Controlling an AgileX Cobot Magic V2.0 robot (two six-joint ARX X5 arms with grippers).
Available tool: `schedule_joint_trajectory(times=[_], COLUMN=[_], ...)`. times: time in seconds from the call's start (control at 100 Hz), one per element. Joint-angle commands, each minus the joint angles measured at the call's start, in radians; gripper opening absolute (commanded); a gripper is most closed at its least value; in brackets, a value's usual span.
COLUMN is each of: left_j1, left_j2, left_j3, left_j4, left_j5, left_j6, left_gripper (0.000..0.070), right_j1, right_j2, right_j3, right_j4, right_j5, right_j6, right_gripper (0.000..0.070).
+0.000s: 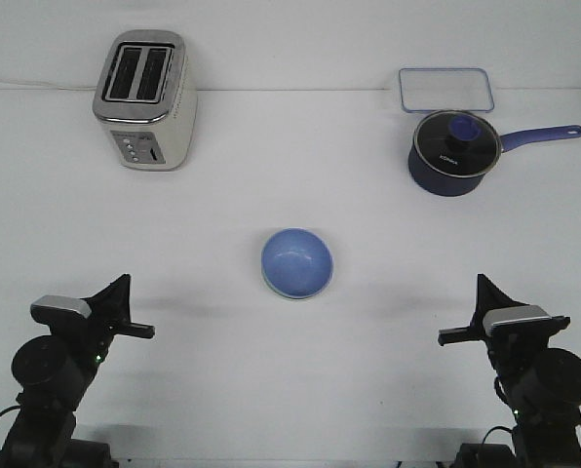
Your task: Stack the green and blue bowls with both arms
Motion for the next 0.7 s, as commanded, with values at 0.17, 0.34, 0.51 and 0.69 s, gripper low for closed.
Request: schedule_joint_trajectory(times=[0.17,0.34,0.51,0.69], left_j1=[0.007,0.029,0.047,0.068], left_j2=[-0.068,-0.167,-0.283,-0.373], left_j3=[-0.029,-0.150,-0.272,-0.349], left_j4=[0.035,0.123,0.184,0.194], left_j5=[-0.014,-0.014,-0.014,-0.014], left_j6=[0.035,0.043,0.043,0.038], left_gripper=[0.0010,0.0010,0.0010,0.0010], right_j1=[0.000,0.000,0.000,0.000], right_j2=[-0.001,-0.001,-0.001,-0.001], right_j3=[0.001,0.001,0.001,0.001], right_j4=[0.010,0.010,0.010,0.010], right_j5=[0.001,0.001,0.001,0.001], right_j6=[-0.004,-0.004,-0.004,-0.004], right_gripper=[0.0003,0.0003,0.0003,0.0003])
